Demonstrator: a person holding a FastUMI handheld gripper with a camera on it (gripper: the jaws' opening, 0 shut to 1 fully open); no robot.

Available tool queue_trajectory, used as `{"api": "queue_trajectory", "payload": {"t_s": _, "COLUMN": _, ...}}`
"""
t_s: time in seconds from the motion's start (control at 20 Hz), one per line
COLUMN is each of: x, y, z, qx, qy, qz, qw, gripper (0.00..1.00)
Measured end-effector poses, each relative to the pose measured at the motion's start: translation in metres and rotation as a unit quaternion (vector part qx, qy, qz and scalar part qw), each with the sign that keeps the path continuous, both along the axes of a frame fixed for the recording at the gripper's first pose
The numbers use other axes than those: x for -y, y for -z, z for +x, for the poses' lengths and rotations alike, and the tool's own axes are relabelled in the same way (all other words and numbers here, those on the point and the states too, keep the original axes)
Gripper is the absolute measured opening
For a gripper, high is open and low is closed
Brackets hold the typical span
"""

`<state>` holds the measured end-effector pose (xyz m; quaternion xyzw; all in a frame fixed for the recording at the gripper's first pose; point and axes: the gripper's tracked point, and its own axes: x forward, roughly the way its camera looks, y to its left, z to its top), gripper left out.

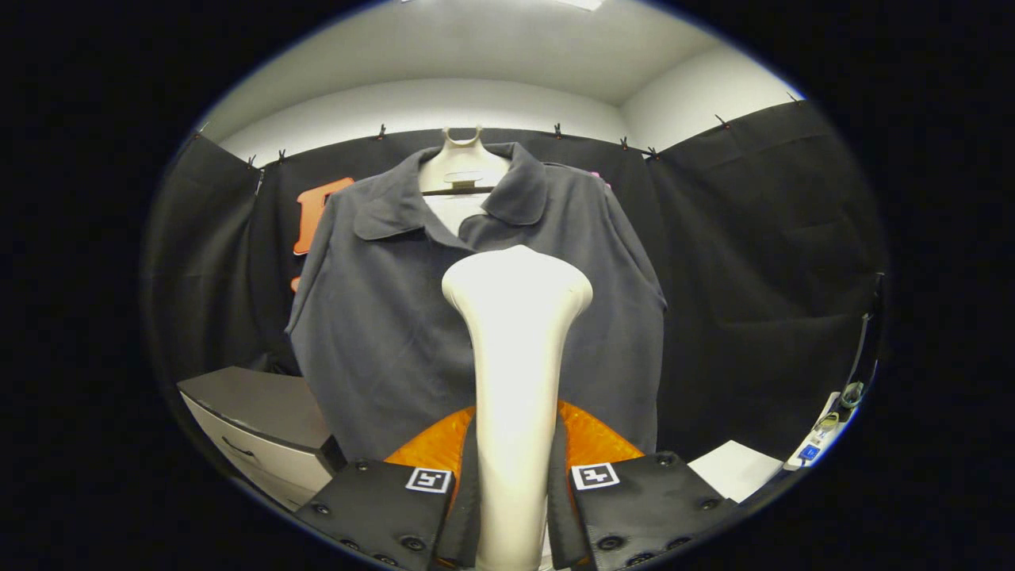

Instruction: Iron the clothes twice with a garment steamer, once on the left side and once on the right side.

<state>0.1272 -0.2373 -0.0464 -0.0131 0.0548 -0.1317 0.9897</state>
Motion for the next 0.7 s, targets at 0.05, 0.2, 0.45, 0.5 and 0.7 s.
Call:
{"api": "queue_trajectory", "payload": {"t_s": 0.05, "x": 0.009, "y": -0.004, "z": 0.004, "qx": 0.0, "qy": 0.006, "qz": -0.006, "qw": 1.0, "gripper": 0.41}}
{"api": "queue_trajectory", "payload": {"t_s": 0.2, "x": 0.026, "y": -0.011, "z": 0.022, "qx": -0.002, "qy": 0.017, "qz": -0.013, "qw": 1.0, "gripper": 0.41}}
{"api": "queue_trajectory", "payload": {"t_s": 0.45, "x": 0.038, "y": -0.005, "z": 0.04, "qx": -0.013, "qy": 0.025, "qz": -0.015, "qw": 0.999, "gripper": 0.41}}
{"api": "queue_trajectory", "payload": {"t_s": 0.5, "x": 0.037, "y": -0.002, "z": 0.04, "qx": -0.016, "qy": 0.025, "qz": -0.013, "qw": 0.999, "gripper": 0.41}}
{"api": "queue_trajectory", "payload": {"t_s": 0.7, "x": 0.037, "y": 0.016, "z": 0.039, "qx": -0.029, "qy": 0.025, "qz": -0.006, "qw": 0.999, "gripper": 0.41}}
